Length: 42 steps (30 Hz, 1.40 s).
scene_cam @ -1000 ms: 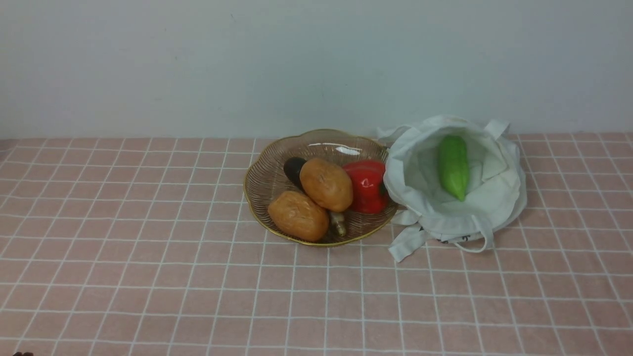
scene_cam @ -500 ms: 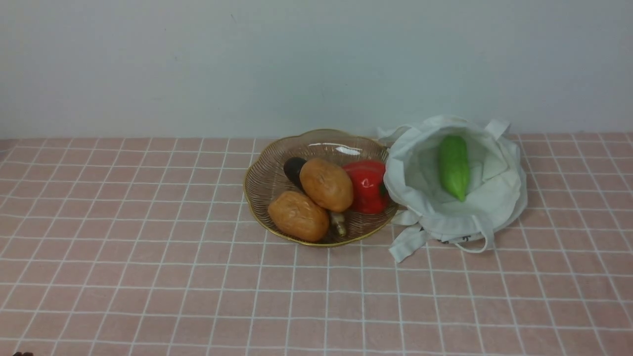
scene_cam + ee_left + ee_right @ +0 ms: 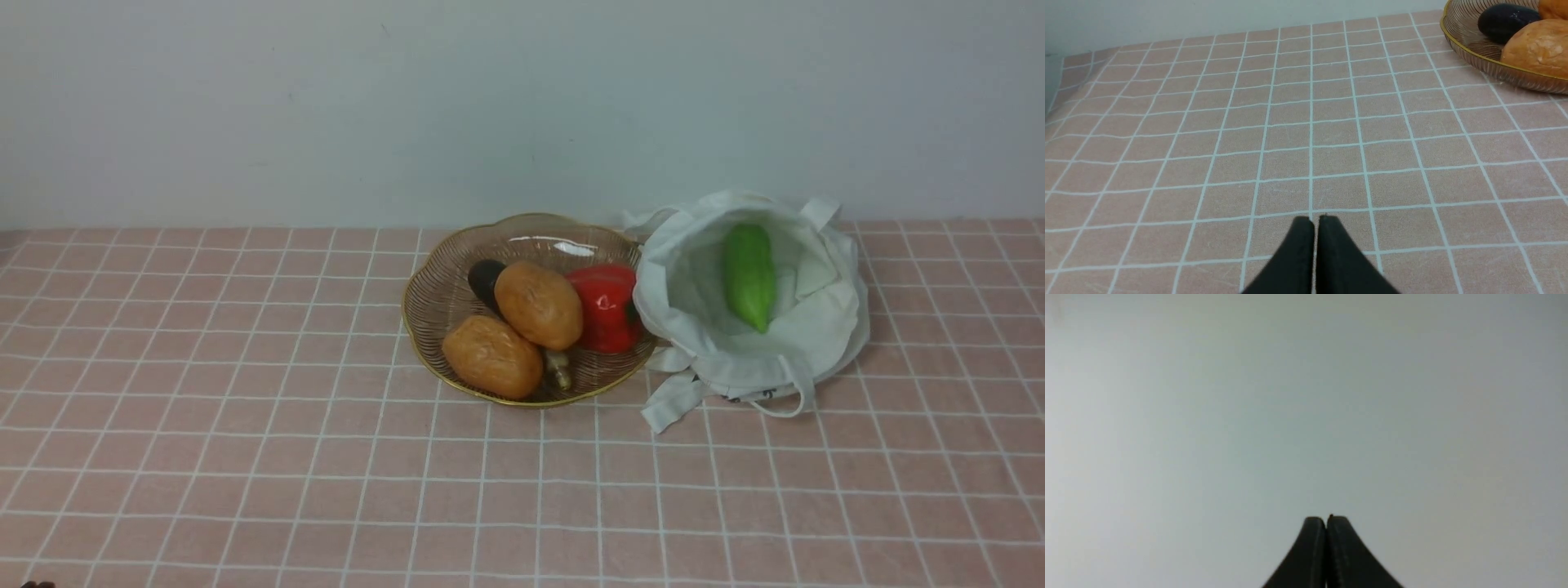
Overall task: Take vegetables from bag on pink coffee tablecloth place on plate.
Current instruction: 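Reach into the cloth bag and grasp the green vegetable inside with the right gripper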
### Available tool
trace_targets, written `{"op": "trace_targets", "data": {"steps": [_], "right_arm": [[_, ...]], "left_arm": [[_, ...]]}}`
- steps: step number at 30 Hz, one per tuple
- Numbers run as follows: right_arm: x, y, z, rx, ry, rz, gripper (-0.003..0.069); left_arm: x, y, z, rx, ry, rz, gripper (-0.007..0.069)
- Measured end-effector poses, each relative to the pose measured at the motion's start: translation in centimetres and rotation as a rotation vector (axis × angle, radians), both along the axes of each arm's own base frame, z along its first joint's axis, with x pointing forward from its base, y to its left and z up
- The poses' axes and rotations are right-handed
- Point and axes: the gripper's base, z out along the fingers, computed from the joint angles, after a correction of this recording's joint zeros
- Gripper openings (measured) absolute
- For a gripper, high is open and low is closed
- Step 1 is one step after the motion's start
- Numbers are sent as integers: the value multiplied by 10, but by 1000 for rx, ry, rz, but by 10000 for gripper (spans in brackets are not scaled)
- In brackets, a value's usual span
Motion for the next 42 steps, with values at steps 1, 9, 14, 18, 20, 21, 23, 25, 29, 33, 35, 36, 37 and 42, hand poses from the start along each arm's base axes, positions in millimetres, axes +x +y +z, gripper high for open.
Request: {"op": "trace_targets", "data": {"steps": [1, 9, 14, 18, 20, 21, 23, 25, 29, 33, 35, 36, 37, 42], "right_arm": [[11, 6, -1, -51, 122, 46, -15], [94, 31, -33, -230, 953, 338, -13], [130, 36, -63, -272, 1119, 402, 7], [161, 52, -84, -364, 1122, 454, 81], [170, 58, -91, -379, 1117, 459, 108], [186, 66, -103, -389, 1105, 453, 166], [202, 73, -113, -405, 1060, 422, 224], [221, 78, -127, -424, 1032, 386, 297], [263, 84, -156, -473, 1036, 343, 429], [300, 91, -185, -548, 1085, 346, 525], [310, 94, -194, -558, 1099, 347, 549], [317, 95, -202, -562, 1111, 347, 560], [329, 97, -213, -566, 1121, 341, 575], [357, 100, -241, -493, 1127, 298, 585]], "left_arm": [[0, 0, 0, 0, 0, 0, -4], [0, 0, 0, 0, 0, 0, -4], [0, 0, 0, 0, 0, 0, -4], [0, 0, 0, 0, 0, 0, -4], [0, 0, 0, 0, 0, 0, -4], [0, 0, 0, 0, 0, 0, -4], [0, 0, 0, 0, 0, 0, -4], [0, 0, 0, 0, 0, 0, -4], [0, 0, 0, 0, 0, 0, -4], [0, 0, 0, 0, 0, 0, -4], [0, 0, 0, 0, 0, 0, -4], [0, 0, 0, 0, 0, 0, -4], [0, 0, 0, 0, 0, 0, -4], [0, 0, 0, 0, 0, 0, -4]]}}
